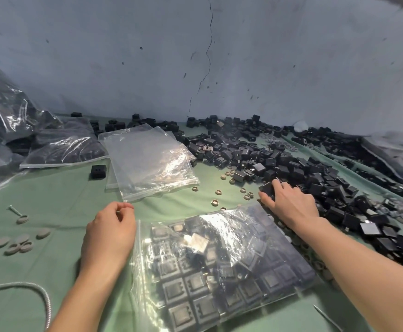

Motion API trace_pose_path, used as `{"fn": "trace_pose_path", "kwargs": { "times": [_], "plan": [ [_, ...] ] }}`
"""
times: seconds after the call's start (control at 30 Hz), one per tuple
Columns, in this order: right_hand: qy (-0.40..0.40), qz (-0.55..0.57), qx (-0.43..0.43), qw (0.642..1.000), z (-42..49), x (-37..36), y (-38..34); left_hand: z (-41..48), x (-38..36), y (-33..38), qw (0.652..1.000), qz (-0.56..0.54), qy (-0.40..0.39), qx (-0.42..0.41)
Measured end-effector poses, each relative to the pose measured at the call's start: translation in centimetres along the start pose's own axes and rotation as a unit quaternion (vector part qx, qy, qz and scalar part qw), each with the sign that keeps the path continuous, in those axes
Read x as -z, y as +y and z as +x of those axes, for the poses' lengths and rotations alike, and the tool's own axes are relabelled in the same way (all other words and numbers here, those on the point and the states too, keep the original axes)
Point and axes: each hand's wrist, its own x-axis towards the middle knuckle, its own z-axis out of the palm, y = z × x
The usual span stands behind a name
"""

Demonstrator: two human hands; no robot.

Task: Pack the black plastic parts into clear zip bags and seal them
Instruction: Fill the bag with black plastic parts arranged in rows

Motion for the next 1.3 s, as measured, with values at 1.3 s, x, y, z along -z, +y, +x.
{"fn": "trace_pose_path", "kwargs": {
  "times": [1.3],
  "plan": [
    [0.069,0.120,-0.232,0.963,-8.8,5.5,6.3,-5.2,4.4,-0.6,0.994,-0.109,0.001,-0.012]
  ]
}}
